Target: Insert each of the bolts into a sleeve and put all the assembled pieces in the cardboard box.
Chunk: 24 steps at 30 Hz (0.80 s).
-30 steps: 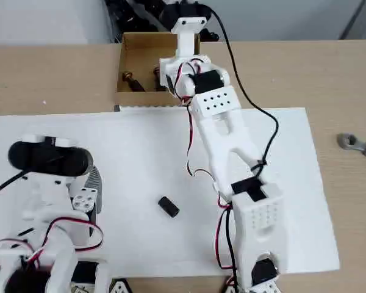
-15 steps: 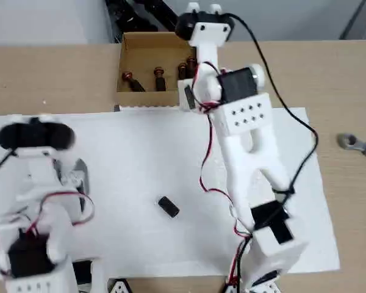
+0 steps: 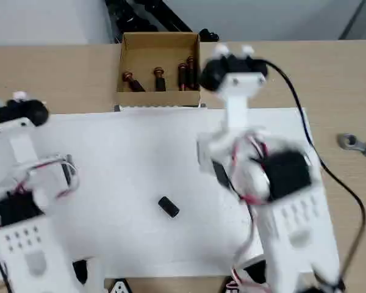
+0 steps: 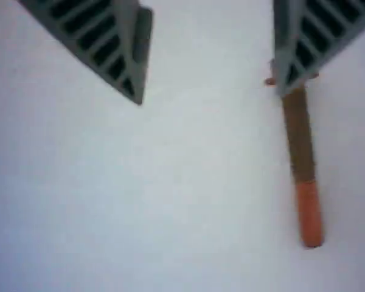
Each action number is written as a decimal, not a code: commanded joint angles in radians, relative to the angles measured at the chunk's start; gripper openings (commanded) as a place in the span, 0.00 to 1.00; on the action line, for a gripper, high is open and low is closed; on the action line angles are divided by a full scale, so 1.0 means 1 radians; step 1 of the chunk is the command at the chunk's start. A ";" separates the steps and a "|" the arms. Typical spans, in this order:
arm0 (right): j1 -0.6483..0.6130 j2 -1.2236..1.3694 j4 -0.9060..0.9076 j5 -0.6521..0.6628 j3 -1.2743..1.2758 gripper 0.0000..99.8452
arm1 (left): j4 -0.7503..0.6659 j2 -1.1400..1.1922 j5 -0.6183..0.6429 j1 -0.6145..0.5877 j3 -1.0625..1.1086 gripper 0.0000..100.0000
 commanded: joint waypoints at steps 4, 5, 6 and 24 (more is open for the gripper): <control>0.008 -0.277 -0.027 -0.011 0.209 0.01 | 0.149 0.416 0.012 -0.089 -0.286 0.13; 0.008 -0.302 -0.027 -0.011 0.242 0.01 | 0.183 0.476 0.014 -0.091 -0.338 0.13; 0.008 -0.325 -0.028 -0.011 0.272 0.01 | 0.218 0.534 0.015 -0.087 -0.389 0.13; 0.008 -0.455 -0.028 -0.014 0.390 0.01 | 0.333 0.957 0.032 -0.110 -0.591 0.13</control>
